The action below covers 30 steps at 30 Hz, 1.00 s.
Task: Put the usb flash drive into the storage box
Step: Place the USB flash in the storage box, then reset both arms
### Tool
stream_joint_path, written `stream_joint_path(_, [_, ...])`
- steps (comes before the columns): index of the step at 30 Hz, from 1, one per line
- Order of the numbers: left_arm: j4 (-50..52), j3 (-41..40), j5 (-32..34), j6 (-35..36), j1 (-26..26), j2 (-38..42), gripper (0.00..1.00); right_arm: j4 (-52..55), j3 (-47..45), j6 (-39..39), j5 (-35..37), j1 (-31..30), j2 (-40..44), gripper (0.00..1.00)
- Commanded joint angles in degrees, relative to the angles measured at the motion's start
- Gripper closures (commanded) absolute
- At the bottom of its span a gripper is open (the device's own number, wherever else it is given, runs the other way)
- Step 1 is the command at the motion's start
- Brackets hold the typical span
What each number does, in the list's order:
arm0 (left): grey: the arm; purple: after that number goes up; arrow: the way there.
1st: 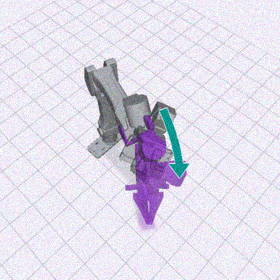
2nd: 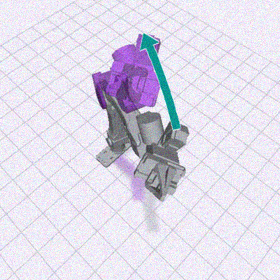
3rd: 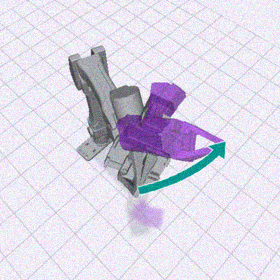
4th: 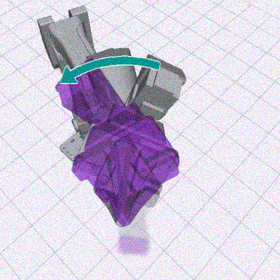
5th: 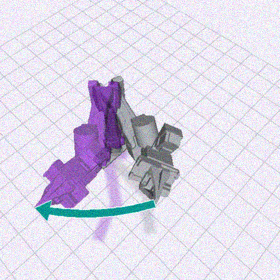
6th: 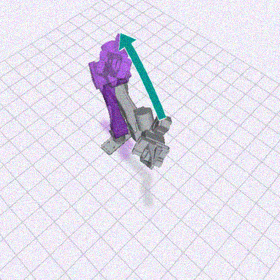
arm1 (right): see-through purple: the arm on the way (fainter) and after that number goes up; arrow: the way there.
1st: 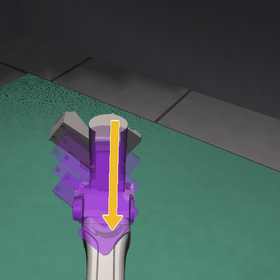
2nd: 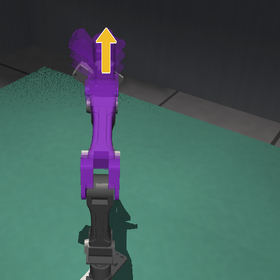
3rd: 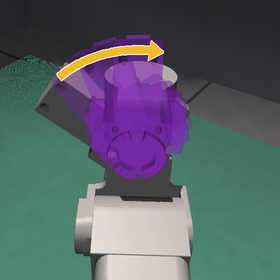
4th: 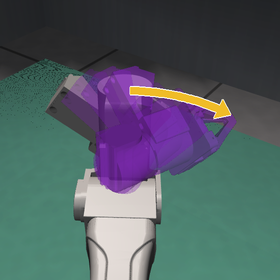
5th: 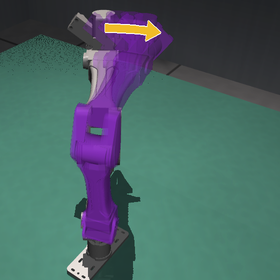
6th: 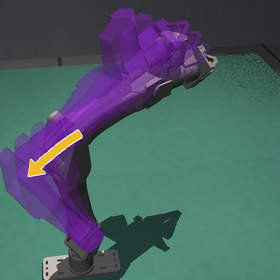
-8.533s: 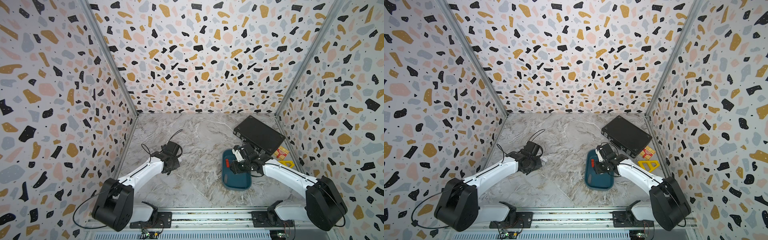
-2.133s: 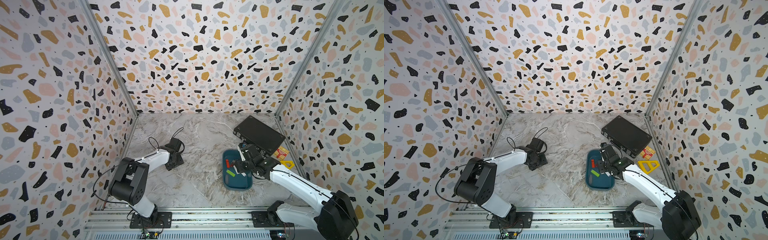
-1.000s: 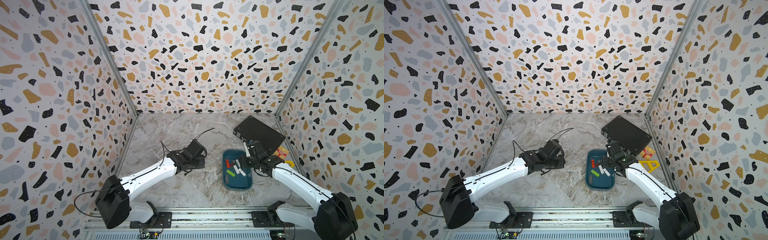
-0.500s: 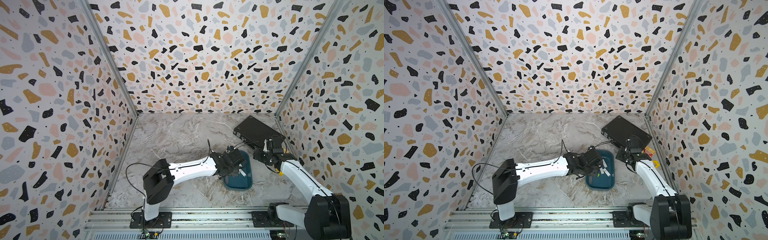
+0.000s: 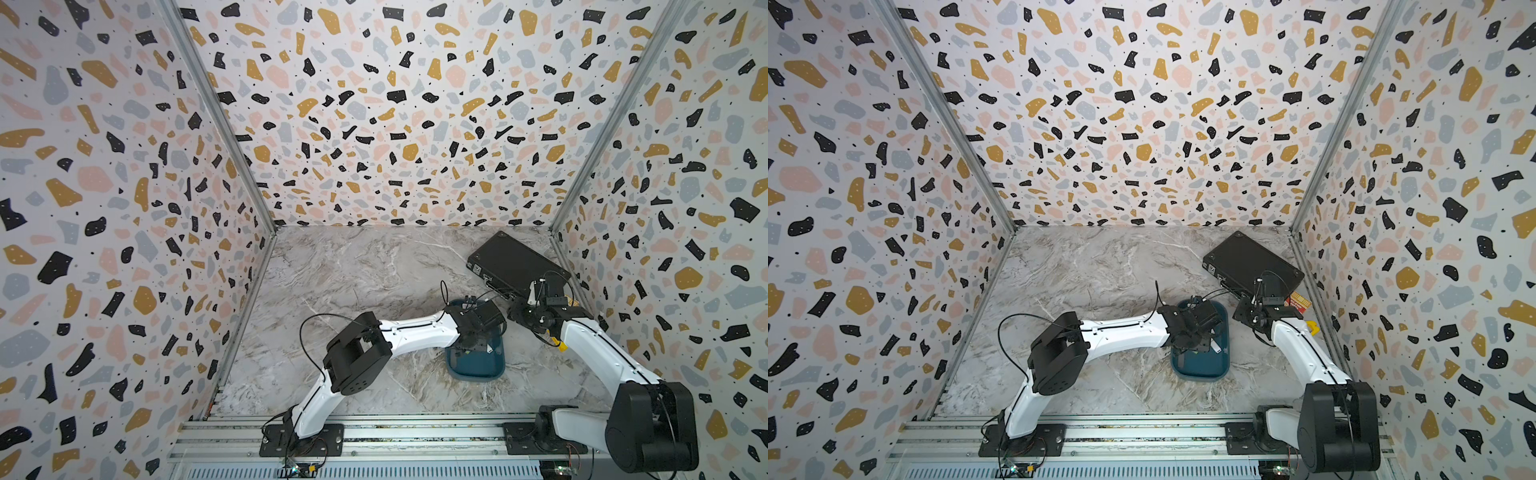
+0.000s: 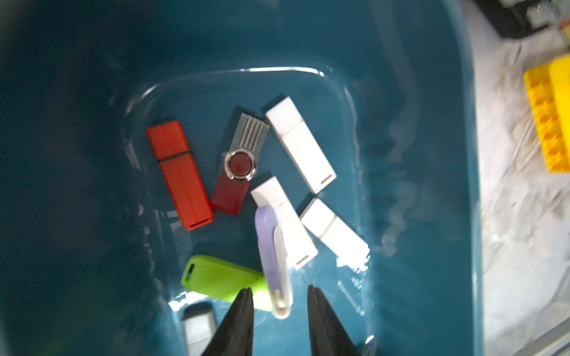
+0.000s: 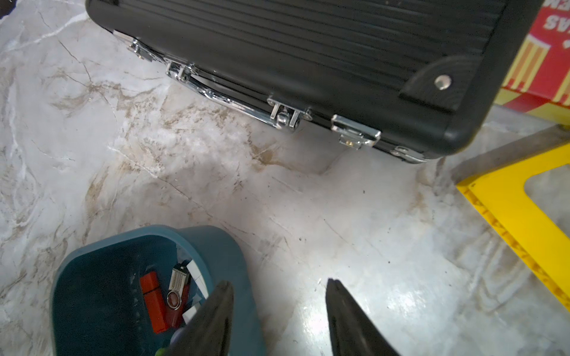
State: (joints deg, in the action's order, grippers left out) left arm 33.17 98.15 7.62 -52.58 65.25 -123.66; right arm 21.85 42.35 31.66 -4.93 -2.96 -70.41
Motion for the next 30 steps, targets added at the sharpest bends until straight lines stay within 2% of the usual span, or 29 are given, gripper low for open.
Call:
stream_joint_path(1, [1.5, 2.1, 1.1, 0.4, -0.5, -0.5, 0.59, 0.5, -0.4, -0.7, -0.6, 0.2, 1.2, 0.47])
stream_joint_path(4, [2.0, 1.7, 1.9, 0.9, -0.9, 1.1, 0.55, 0.8, -0.2, -0.8, -1.0, 0.1, 1.6, 0.47])
stream_joint_path(7, [1.6, -1.7, 4.6, 2.4, -1.5, 6.7, 0.55, 0.6, -0.1, -0.6, -1.5, 0.2, 2.1, 0.47])
stream_joint_path(10, [0.4, -9.4, 6.9, 3.0, -4.1, 15.3, 0.55, 0.0, 0.1, -0.5, -3.2, 0.2, 2.3, 0.47])
stream_joint_path(13, [-2.8, -21.4, 7.8, 3.3, -9.4, 26.6, 0.54, -1.4, 0.0, -0.2, -5.0, 0.2, 2.7, 0.47])
stream_joint_path(16, [-3.6, -32.7, 14.8, 7.5, -14.8, 40.0, 0.52, -2.2, 0.2, -0.8, -4.1, -0.3, 3.7, 0.46])
stream_joint_path(20, [-2.0, -45.4, 28.5, 13.5, -22.5, 58.1, 0.32, -2.7, 0.4, -4.6, 4.7, -3.4, 7.0, 0.45])
stream_joint_path(22, [-4.4, -51.3, 35.7, 17.8, -25.2, 65.8, 0.24, -3.9, 0.1, -8.1, 11.5, -6.1, 8.8, 0.43])
stream_joint_path(24, [-10.5, -57.9, 44.1, 25.5, -25.6, 73.1, 0.21, -7.0, -1.3, -12.4, 17.4, -8.5, 10.3, 0.41])
stream_joint_path(26, [-22.8, -66.4, 50.4, 35.6, -25.7, 79.0, 0.17, -12.5, -4.2, -17.7, 21.9, -10.2, 11.2, 0.38])
stream_joint_path(28, [-37.2, -74.9, 50.5, 47.4, -25.7, 82.8, 0.08, -17.7, -7.2, -20.5, 23.7, -10.4, 11.8, 0.35])
stream_joint_path(30, [-41.7, -79.1, 50.5, 48.9, -26.0, 84.9, 0.07, -25.5, -11.4, -22.6, 24.6, -10.4, 12.5, 0.34])
